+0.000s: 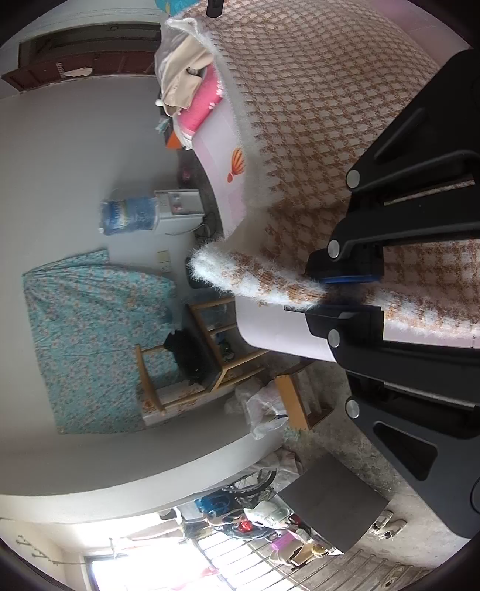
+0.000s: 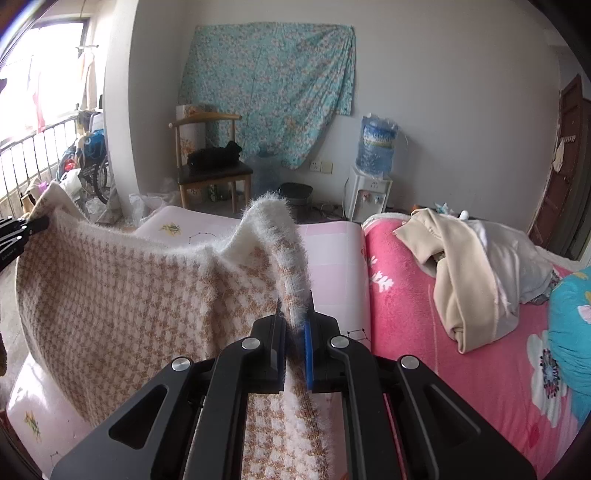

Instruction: Fold large clothes

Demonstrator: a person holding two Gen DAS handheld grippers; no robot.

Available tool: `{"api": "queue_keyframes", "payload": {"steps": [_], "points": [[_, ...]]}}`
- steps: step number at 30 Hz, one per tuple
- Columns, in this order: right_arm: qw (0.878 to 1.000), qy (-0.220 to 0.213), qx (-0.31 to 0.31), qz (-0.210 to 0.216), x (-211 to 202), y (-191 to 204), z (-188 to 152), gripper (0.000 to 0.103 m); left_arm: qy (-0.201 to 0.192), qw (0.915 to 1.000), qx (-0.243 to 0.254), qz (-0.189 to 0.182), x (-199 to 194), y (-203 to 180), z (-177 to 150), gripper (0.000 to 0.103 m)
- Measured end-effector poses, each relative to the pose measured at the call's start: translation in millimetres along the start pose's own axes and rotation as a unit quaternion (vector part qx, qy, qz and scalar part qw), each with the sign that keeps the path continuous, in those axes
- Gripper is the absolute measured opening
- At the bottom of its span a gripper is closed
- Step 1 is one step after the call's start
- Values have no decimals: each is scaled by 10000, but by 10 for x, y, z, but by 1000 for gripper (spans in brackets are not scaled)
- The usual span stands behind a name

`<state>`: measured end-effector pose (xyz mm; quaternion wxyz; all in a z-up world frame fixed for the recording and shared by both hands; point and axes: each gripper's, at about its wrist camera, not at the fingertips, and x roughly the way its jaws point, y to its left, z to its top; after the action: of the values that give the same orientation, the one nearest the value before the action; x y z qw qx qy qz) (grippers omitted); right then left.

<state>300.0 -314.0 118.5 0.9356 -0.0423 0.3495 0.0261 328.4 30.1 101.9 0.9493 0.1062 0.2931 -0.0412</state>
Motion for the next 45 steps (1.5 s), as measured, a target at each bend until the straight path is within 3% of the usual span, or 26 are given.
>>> {"api": "queue_keyframes", "payload": {"steps": [4,7,9,11,14,17,19,21,23,24,26,28,31,34,36,38,39,40,41,43,45], "points": [[9950,773,543,322,893,-189,-29,9,1025,9923,-512,-480,955,63,-65,14],[9829,1422,1090,420,1409,-383,-213,26,1766,9783,-904,-598,1466,149,-315,20],[9791,1411,1410,392,1471,-511,-276,28,1713,9751,-1180,-770,1480,256,-375,20],[9758,1090,1712,817,1368,-572,-252,35,1483,9764,-1266,-930,1383,300,-361,20],[9788,908,1447,1130,1332,-390,-129,40,1517,9672,-1455,-1427,1397,254,-335,24],[9738,1227,1326,1379,1570,-213,-86,40,1789,9550,-1641,-1706,1599,149,-346,32],[9661,1600,1555,1301,1802,-244,-181,40,1884,9566,-1623,-1522,1730,143,-423,41],[9580,1775,1968,1096,1913,-432,-317,31,1939,9517,-1912,-1416,1805,276,-510,42],[9532,1754,2299,884,1845,-631,-384,18,2008,9426,-2328,-1303,1783,496,-573,42],[9553,1740,2321,576,1757,-693,-392,25,1993,9402,-2438,-1299,1735,577,-580,42],[9634,1594,2152,70,1534,-759,-367,28,1851,9457,-2414,-1143,1542,697,-563,42],[9697,1393,2003,143,1242,-754,-337,29,1592,9560,-2215,-1083,1253,736,-502,39],[9802,1168,1506,531,754,-508,-361,45,1270,9612,-1882,-1567,761,612,-481,40],[9818,1277,946,1045,375,-134,-605,49,1351,9492,-1695,-2280,389,377,-693,43],[9802,1388,804,1157,226,-3,-854,50,1566,9409,-1692,-2482,297,223,-969,45],[9807,1563,733,921,207,3,-1142,50,1865,9399,-1746,-2265,351,137,-1302,45],[9799,1730,757,651,271,-58,-1297,50,1985,9393,-1842,-2107,408,154,-1464,42],[9785,1894,757,303,334,-131,-1437,50,1814,9401,-1980,-2100,392,212,-1562,33],[9758,2008,855,92,363,-229,-1552,58,1719,9440,-2035,-1944,337,265,-1593,33],[9696,1995,1413,133,229,-386,-1634,59,1769,9464,-2078,-1726,212,301,-1581,38],[9778,1674,1261,33,-34,-308,-1591,59,1514,9543,-1886,-1753,-16,243,-1525,45]]}}
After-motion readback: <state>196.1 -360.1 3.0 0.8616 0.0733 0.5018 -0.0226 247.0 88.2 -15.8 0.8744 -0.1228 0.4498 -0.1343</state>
